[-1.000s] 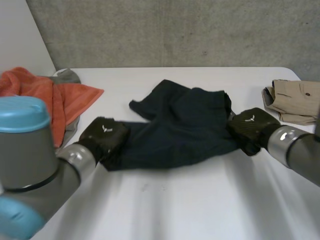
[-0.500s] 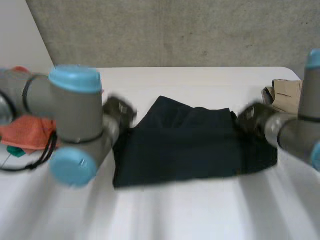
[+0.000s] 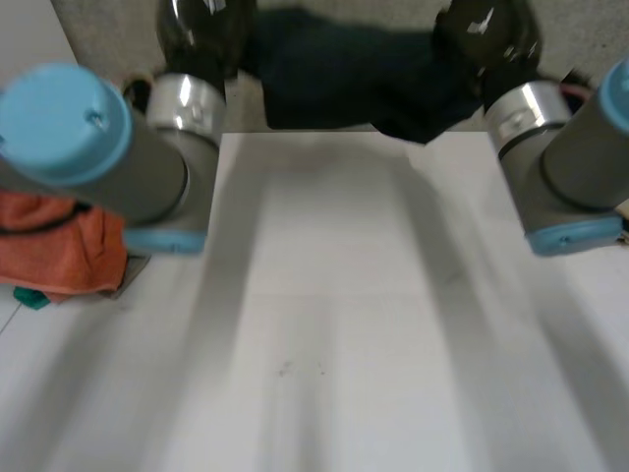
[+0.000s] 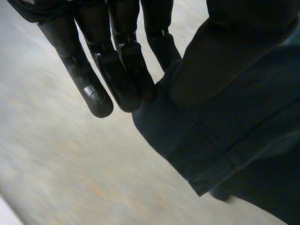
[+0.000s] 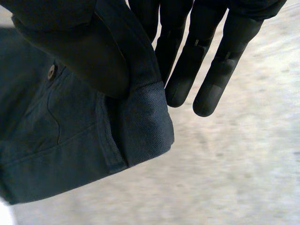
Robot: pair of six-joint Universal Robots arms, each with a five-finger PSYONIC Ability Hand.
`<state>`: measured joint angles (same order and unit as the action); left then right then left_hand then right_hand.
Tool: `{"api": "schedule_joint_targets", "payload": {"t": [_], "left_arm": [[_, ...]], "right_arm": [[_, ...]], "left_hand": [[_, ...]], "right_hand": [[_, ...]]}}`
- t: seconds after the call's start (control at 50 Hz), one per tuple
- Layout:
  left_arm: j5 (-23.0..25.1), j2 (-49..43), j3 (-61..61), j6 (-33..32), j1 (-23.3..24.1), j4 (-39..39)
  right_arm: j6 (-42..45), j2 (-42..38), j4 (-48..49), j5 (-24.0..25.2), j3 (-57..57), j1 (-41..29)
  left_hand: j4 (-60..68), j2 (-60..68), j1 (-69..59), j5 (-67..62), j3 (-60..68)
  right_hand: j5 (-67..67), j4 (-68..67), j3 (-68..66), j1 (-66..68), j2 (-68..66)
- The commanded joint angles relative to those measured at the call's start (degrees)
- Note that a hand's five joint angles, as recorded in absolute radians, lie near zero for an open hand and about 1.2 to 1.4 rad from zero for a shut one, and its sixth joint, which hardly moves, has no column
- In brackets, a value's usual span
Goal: Fold the laundry.
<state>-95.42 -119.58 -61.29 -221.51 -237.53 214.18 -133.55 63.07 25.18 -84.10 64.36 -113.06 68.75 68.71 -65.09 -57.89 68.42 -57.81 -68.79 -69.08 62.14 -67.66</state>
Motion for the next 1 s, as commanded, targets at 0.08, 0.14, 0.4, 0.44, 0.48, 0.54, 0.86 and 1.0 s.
{"api": "schedule_joint_targets", "payload": {"t": [0.08,0.14,0.4,0.44,0.48,0.54,0.86,1.0], "left_arm": [[-2.84,-1.97,-16.57,2.31,0.31,-2.01],[-3.99,-5.48,-19.65,2.04,0.75,-3.24],[-3.46,1.7,-29.05,2.57,2.51,-14.14],[-3.46,2.68,-29.5,2.66,2.6,-14.23],[-3.55,3.21,-29.67,2.92,2.77,-14.23],[-3.55,3.21,-29.32,3.54,2.95,-14.23],[-3.64,2.6,-23.53,7.14,3.12,-15.46],[-3.55,2.6,-19.48,9.07,3.04,-17.66]], "right_arm": [[-0.04,-12.08,-6.89,1.83,2.26,-0.85],[0.4,-16.39,-11.28,1.66,2.26,-0.94],[-7.75,-5.78,-28.05,2.36,8.67,0.03],[-10.57,-4.8,-30.79,2.45,8.41,0.21],[-15.13,-4.1,-34.3,3.06,7.97,1.51],[-20.15,-3.83,-36.51,4.11,7.27,4.07],[-27.22,1.87,-37.31,17.91,16.74,14.36],[-23.51,2.58,-29.58,18.71,24.84,14.27]], "left_hand": [[11.25,11.29,-14.91,-12.11,11.58],[11.25,11.29,-14.91,-12.11,11.58],[11.25,11.29,-14.91,-12.11,11.58],[11.25,11.29,-14.91,-12.11,11.58],[11.25,11.29,-14.91,-12.11,11.58],[11.25,11.29,-14.91,-12.11,11.58],[11.25,11.29,-14.91,-12.11,11.58],[11.25,11.29,-14.91,-12.11,11.58]], "right_hand": [[-12.19,-11.21,-10.92,17.86,-12.34],[-12.19,-11.21,-10.92,17.86,-12.34],[-3.59,-2.61,-2.32,9.26,-3.74],[15.91,16.89,17.19,-10.24,15.77],[31.73,32.71,33.01,-26.06,31.59],[37.36,38.34,38.63,-31.69,37.21],[39.05,40.04,40.33,-33.38,38.91],[36.7,37.68,37.98,-31.03,36.56]]}}
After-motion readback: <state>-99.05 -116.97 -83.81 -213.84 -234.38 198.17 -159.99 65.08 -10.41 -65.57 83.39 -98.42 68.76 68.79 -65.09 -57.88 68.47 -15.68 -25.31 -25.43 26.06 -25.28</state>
